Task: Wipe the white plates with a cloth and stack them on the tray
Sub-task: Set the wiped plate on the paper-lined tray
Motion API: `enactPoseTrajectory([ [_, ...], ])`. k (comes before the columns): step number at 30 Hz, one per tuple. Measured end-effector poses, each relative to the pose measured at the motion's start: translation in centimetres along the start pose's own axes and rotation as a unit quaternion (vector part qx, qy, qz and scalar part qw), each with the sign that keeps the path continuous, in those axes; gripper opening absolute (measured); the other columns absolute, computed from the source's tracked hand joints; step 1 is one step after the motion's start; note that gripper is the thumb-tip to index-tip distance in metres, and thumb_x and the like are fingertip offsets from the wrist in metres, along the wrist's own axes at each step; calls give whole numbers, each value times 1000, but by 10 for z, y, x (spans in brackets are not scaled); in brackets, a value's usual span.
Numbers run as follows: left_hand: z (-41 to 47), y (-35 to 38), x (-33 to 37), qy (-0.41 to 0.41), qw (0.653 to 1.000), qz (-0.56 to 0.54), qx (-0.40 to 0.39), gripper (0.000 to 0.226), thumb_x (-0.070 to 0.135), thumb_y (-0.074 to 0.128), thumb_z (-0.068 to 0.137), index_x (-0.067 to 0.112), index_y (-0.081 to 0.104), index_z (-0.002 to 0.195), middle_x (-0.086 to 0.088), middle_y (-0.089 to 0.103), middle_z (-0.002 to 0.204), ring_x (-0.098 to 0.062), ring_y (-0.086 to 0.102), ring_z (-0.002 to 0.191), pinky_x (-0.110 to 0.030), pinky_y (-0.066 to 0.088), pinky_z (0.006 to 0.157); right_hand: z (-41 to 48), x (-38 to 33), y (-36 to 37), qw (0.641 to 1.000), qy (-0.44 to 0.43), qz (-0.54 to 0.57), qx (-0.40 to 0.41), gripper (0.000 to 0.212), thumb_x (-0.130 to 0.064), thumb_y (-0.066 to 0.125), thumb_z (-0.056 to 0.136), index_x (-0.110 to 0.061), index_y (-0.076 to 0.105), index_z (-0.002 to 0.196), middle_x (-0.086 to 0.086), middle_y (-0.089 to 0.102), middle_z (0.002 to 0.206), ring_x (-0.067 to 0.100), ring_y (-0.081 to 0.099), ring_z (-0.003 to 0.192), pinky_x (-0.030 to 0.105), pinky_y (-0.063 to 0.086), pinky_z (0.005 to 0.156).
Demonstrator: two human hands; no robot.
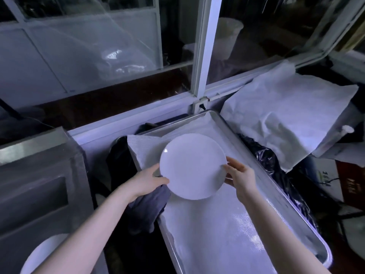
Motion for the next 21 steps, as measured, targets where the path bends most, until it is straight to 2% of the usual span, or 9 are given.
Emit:
enactPoseTrajectory([
  [2,13,4,1,-6,1000,0,-8,52,35,68,78,64,48,116,33,59,114,8,52,112,-14,37,87,15,5,-1,1000,11,-2,8,40,1,64,89,-33,79,75,-10,76,73,11,70,57,22,55,51],
  [6,32,4,-5,-14,1000,-6,6,58,25,68,81,49,48,130,25,59,117,8,52,107,-11,36,78,40,14,8,1000,20,-12,2,36,2,64,89,-31,76,81,-12,75,71,11,71,58,22,56,51],
  [9,40,0,-12,-22,999,-6,23,52,23,67,82,47,51,126,31,57,107,12,50,100,-7,35,71,51,21,19,999,24,-27,-5,33,4,62,88,-26,76,93,-12,74,69,11,71,59,22,56,52],
  [11,44,-2,-16,-26,999,-6,27,50,22,67,82,46,53,124,32,57,105,13,50,98,-4,36,67,57,27,23,999,29,-33,-3,31,4,62,89,-20,75,104,-6,74,75,12,70,59,23,56,53],
  [14,51,0,-19,-36,999,0,16,54,25,67,81,40,53,131,26,58,109,8,51,100,-10,37,72,61,33,22,998,33,-50,6,32,2,61,90,-15,73,115,7,72,92,17,69,66,23,57,55],
  [16,55,2,-20,-44,999,7,13,59,28,68,79,41,51,134,20,59,114,-2,53,105,-17,41,79,64,34,20,997,20,-68,14,30,0,62,91,-23,76,106,4,72,92,16,70,67,25,59,58],
  [19,60,2,-22,-58,998,30,23,64,32,68,76,43,48,135,11,59,122,-13,52,114,-28,42,93,66,29,16,991,-14,-126,35,41,-4,62,90,-44,72,81,-6,63,72,21,64,67,38,62,71],
  [21,62,4,-23,-62,997,36,19,65,33,68,77,46,46,136,14,57,119,-13,49,113,-27,40,89,70,26,16,983,-38,-178,35,43,-4,61,89,-45,73,81,-5,52,60,21,54,61,40,56,68],
])
Point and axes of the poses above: each hand's wrist, its own z-axis towards the middle knuckle, its own y-axis out of the palm, x = y × z, the point moved 8 cm from there along z, towards the middle knuckle
